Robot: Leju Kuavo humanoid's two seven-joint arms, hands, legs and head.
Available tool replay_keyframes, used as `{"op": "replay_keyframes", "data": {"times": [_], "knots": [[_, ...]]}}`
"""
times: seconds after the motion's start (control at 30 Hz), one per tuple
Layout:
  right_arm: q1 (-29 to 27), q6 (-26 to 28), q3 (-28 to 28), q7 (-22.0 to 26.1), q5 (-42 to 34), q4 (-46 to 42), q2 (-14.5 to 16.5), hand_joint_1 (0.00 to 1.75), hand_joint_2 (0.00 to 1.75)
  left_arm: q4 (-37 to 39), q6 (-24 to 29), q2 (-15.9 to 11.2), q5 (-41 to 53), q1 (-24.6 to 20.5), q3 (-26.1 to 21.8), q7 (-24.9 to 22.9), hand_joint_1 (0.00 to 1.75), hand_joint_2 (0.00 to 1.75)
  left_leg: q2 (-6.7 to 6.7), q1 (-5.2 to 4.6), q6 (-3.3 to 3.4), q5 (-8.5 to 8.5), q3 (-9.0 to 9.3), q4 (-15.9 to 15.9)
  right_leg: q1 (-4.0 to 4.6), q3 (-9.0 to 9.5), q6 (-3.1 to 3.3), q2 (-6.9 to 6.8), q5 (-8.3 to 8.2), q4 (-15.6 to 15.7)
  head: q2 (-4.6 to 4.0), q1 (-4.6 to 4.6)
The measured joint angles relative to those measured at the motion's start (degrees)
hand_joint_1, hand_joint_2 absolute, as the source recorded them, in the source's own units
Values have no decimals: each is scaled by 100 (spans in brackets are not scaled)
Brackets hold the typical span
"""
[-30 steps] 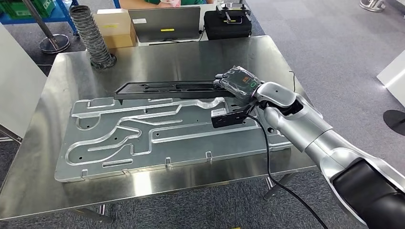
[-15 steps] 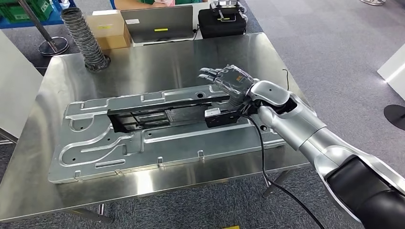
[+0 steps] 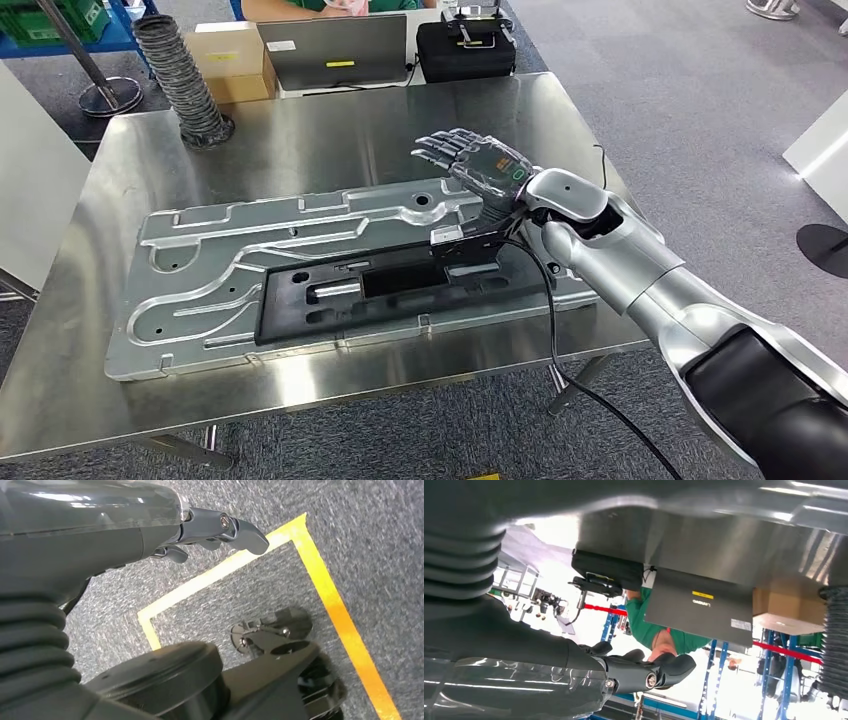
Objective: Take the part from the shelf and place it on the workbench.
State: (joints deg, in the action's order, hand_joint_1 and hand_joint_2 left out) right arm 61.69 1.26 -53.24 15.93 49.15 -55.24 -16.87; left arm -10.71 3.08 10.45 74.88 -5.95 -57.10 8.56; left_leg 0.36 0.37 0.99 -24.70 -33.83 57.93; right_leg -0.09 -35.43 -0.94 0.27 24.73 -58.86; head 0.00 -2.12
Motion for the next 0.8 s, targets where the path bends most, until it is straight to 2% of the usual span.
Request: {"op": "replay_keyframes", "data": {"times": [0.07, 0.13, 0.17, 0.2, 0.23, 0.3, 0.33, 0.37, 0.43, 0.47, 0.53, 0.6, 0.67, 0.7, 0.73, 0.8], "knots": [[15, 7, 1, 2, -2, 9, 23, 0, 0, 0, 0, 0, -7, -10, -2, 6, 0, 0, 13, 25, 49, 43, 9, -50, -24, -174, -68, 0, 267, -406, 0, 0], [9, 10, 1, 3, -5, 32, 69, 0, 0, 0, -5, -1, -14, -6, -2, 14, 0, 0, 18, 25, 60, 52, -5, -51, -52, -513, -126, -2, 632, -1157, 0, 0], [-2, -1, 1, 3, -8, 51, 90, 0, 0, 0, -10, -2, -16, 2, -3, 18, 0, 0, 20, 26, 58, 53, -12, -46, -68, -642, -148, -4, 720, -1439, 0, 0], [-4, -20, 1, 3, -14, 74, 106, 0, 0, 0, -15, -3, -17, 9, -3, 20, 0, 0, 21, 27, 55, 54, -17, -39, -85, -680, -163, -7, 703, -1529, 0, 0], [8, -50, 2, 3, -23, 99, 116, 0, 0, 0, -19, -4, -17, 12, -4, 24, 0, 0, 21, 29, 49, 53, -20, -29, -101, -602, -172, -10, 580, -1383, 0, 0], [94, -136, 2, 4, -55, 153, 124, 0, 0, 0, -22, -5, -21, 14, -4, 32, 0, 0, 18, 31, 20, 41, -25, 2, -126, -206, -171, -15, 228, -613, 0, 0], [163, -189, 2, 9, -77, 188, 132, 0, 0, 0, -22, -7, -25, 13, -4, 34, 0, 0, 15, 25, -10, 35, -34, 20, -118, -40, -146, -10, 106, -267, 0, 0], [234, -237, 3, 19, -97, 228, 139, 0, 0, 0, -22, -11, -29, 14, -4, 36, 0, 0, 13, 19, -44, 34, -45, 31, -104, 59, -115, -5, 46, -48, 0, 0], [349, -306, 5, 43, -122, 303, 153, 0, 0, 0, -22, -17, -32, 18, -5, 39, 0, 0, 9, 14, -117, 48, -58, 24, -65, 72, -33, 8, 25, 38, 0, 0], [386, -321, 7, 51, -130, 330, 152, 0, 0, 0, -22, -20, -33, 21, -5, 40, 0, 0, 9, 19, -150, 47, -65, 16, -72, 72, 7, 7, 11, 52, 0, 0], [450, -334, 9, 57, -162, 375, 138, 0, 0, 0, -22, -25, -42, 27, -5, 43, 0, 0, 5, 29, -206, -80, -137, 177, -87, 85, 90, 2, -26, 102, 0, 0], [507, -341, 15, 56, -210, 429, 113, 0, 0, 0, -22, -28, -58, 38, -5, 48, 0, 0, 2, 37, -237, -430, -403, 797, -82, 90, 149, -4, -47, 129, 0, 0], [532, -346, 21, 55, -241, 499, 98, 0, 0, 0, -23, -30, -79, 55, -8, 51, 0, 0, 2, 38, -249, -741, -735, 1554, -58, 82, 171, -3, -49, 126, 0, 0], [535, -348, 27, 55, -252, 536, 96, 0, 0, 0, -27, -31, -91, 64, -10, 51, 0, 0, 2, 37, -246, -754, -799, 1707, -48, 81, 173, 1, -50, 122, 0, 0], [539, -347, 37, 55, -266, 570, 95, 0, 0, 0, -32, -33, -105, 72, -13, 50, 0, 0, 2, 37, -235, -661, -752, 1632, -39, 82, 173, 5, -50, 115, 0, 0], [572, -334, 83, 55, -315, 632, 96, 0, 0, 0, -54, -44, -145, 78, -17, 44, 0, 0, 3, 32, -181, -281, -386, 899, -29, 81, 165, 14, -48, 86, 0, 0]]}}
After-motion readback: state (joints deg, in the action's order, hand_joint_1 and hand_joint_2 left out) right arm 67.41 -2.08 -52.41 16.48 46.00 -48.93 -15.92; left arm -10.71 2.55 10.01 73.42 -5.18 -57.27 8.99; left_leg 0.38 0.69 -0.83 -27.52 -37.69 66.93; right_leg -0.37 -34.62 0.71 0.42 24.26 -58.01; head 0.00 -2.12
